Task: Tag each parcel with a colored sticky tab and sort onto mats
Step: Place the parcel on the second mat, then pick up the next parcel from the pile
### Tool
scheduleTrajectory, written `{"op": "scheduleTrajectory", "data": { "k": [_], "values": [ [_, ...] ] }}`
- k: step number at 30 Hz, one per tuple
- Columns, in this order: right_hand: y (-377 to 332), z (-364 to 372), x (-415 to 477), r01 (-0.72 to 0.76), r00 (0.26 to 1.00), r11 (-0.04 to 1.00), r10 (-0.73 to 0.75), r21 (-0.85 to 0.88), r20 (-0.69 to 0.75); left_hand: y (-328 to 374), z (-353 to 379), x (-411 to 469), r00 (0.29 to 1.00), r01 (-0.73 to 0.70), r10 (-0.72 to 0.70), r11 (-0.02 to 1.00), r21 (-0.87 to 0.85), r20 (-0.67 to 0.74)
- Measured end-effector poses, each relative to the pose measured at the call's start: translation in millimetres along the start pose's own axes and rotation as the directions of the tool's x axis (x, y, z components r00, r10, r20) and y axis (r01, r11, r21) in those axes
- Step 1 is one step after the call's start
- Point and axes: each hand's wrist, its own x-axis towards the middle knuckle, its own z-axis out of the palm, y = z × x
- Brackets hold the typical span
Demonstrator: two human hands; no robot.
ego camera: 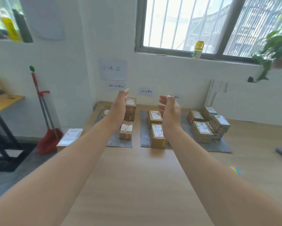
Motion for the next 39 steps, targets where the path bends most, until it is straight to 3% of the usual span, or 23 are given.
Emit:
{"op": "scheduleTrajectory", "data": {
  "k": [10,23,31,36,39],
  "values": [
    [28,29,-10,-0.066,0.983,0.998,0.066,-0.003,0.171,3,-56,-24,0.981,0.055,-0.03,0.99,0.131,-0.192],
    [59,151,-42,-0.115,0.922,0.993,0.115,-0.022,0.369,-25,-184,-40,0.914,0.128,-0.052,0.978,0.165,-0.402],
    [112,249,-62,-0.176,0.924,0.978,0.204,-0.114,0.324,-57,-288,-3,0.928,0.208,-0.153,0.969,0.131,-0.339],
    [155,291,-78,-0.34,0.893,0.897,0.402,-0.284,0.2,-93,-335,22,0.93,0.309,-0.281,0.947,0.087,-0.238],
    [171,304,-86,-0.464,0.829,0.814,0.538,-0.349,0.154,-119,-345,29,0.917,0.38,-0.361,0.92,0.096,-0.17]
  ]
}}
